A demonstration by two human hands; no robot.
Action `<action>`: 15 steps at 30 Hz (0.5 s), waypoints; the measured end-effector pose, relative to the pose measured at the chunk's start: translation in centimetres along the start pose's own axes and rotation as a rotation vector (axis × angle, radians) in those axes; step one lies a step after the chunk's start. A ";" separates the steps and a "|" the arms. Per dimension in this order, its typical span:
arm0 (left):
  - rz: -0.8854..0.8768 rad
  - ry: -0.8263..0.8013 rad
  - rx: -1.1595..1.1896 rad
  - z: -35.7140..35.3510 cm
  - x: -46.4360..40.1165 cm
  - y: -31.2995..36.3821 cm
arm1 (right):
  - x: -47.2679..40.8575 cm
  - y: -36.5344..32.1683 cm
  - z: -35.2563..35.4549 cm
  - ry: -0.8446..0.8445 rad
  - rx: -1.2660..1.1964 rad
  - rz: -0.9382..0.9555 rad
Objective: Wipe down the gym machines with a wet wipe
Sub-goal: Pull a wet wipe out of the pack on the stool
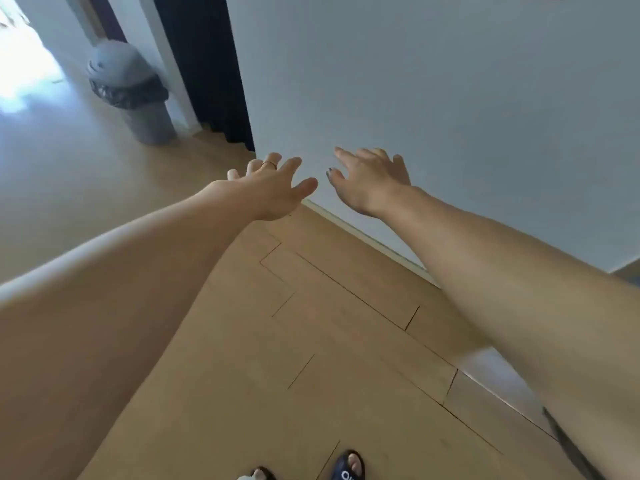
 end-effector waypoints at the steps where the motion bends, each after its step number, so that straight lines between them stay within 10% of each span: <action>1: 0.043 -0.005 0.010 0.2 1.0 -2.2 | 0.2 -2.1 -0.6 -0.024 -0.006 0.039; 15: 0.604 0.061 0.189 -0.6 23.1 -35.5 | 8.4 -42.2 -9.7 -0.196 0.009 0.624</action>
Point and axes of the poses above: each hand's wrist, its own x-axis away from the middle knuckle, its own z-axis out of the back of the hand, y = z × x, the point moved 8 cm from there along -x, towards the middle knuckle, and after that the axes turned 6 degrees about y, right-handed, at the moved point
